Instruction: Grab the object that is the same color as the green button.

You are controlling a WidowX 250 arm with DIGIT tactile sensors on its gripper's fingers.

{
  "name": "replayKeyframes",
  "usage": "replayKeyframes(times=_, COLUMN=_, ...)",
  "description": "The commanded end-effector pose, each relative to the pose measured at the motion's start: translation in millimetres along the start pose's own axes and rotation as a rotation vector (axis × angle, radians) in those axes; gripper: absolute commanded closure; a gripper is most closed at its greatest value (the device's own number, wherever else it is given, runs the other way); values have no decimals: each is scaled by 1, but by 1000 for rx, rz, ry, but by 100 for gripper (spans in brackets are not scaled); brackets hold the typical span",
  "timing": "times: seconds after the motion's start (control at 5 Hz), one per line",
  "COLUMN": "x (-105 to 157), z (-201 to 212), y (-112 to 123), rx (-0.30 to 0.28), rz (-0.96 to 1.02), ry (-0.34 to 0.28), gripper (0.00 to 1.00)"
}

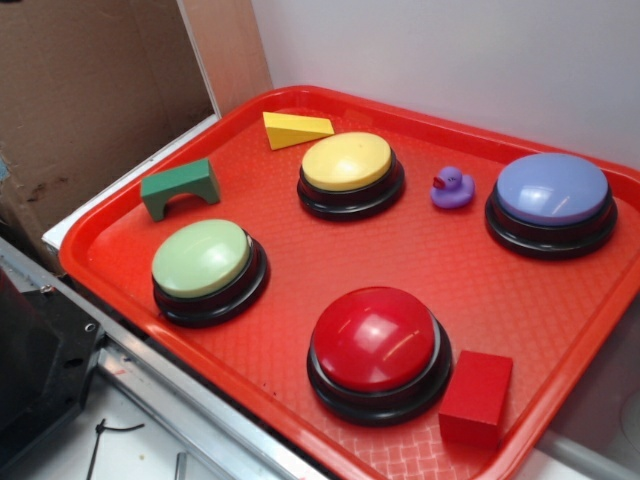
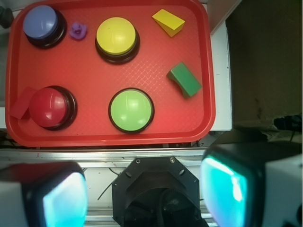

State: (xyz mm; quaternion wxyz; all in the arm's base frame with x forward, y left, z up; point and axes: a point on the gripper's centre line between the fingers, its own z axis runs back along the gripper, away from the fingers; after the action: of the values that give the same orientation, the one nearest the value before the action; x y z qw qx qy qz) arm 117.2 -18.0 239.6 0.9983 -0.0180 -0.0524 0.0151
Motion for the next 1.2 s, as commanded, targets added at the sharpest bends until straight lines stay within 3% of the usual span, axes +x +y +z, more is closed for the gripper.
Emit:
replayKeyframes(times=0.0, x=0, z=0, y=0, rx=0, rz=0, ry=0, gripper=0)
replayKeyframes(times=0.4, x=91, z=-20, y=34, rx=4, rz=71, ry=94, gripper=0)
replayKeyframes(times=0.6, x=129, z=-41, y=46, rx=49, rz=-75, ry=135, gripper=0)
replayKeyframes(times=0.8, x=86, z=-87, y=78, rx=93, rz=-328, ry=277, gripper=0)
replayKeyframes(times=1.0, x=50, z=-115, y=85, rx=127, rz=-579, ry=309, gripper=0)
